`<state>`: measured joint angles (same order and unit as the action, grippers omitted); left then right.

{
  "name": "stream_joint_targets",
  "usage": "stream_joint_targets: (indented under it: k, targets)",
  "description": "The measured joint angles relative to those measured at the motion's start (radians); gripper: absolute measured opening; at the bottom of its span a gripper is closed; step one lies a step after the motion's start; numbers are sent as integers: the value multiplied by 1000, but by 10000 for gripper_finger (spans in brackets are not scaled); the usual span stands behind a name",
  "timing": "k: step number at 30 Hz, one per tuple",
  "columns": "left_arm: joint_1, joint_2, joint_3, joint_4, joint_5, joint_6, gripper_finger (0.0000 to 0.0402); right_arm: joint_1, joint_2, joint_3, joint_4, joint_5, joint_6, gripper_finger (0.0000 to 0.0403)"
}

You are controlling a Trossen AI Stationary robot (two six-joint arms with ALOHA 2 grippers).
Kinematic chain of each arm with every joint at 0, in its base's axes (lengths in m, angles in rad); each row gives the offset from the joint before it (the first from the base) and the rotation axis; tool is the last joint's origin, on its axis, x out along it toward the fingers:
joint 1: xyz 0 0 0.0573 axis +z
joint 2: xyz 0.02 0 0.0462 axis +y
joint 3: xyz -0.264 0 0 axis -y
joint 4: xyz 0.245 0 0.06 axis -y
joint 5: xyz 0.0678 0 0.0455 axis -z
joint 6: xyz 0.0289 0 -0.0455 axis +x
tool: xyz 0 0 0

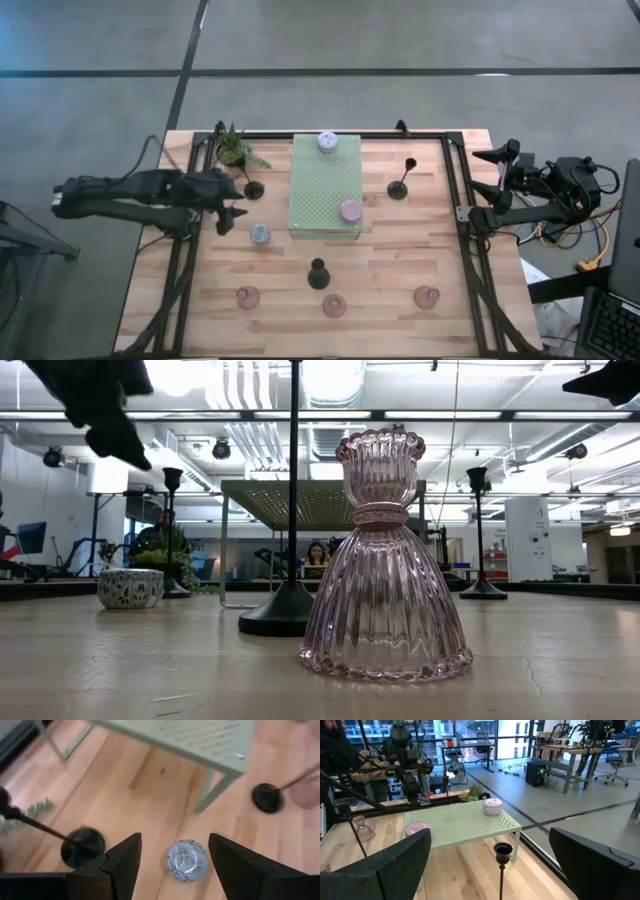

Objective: Pick & Place candle stick holders
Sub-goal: Put the green and white scented candle on the shelf

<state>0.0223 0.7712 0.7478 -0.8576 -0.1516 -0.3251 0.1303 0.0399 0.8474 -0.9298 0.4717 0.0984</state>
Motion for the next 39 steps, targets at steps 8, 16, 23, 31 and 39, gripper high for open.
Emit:
stream_joint_targets:
  k: [8,16,23,31,39]
  targets:
    - [2,103,23,25,1,-135,236,0,0,0,-1,0,-2,400]
    - [-2,135,-2,16,79,-168,236,0,1,0,-1,0,-2,400]
    - [-2,177,-17,42,127,-219,242,0,1,0,-2,0,-2,400]
    - [-2,271,-31,34,183,-241,305,0,1,0,-2,0,-1,400]
    - [-2,396,-33,38,220,-219,330,0,1,0,-2,0,2,400]
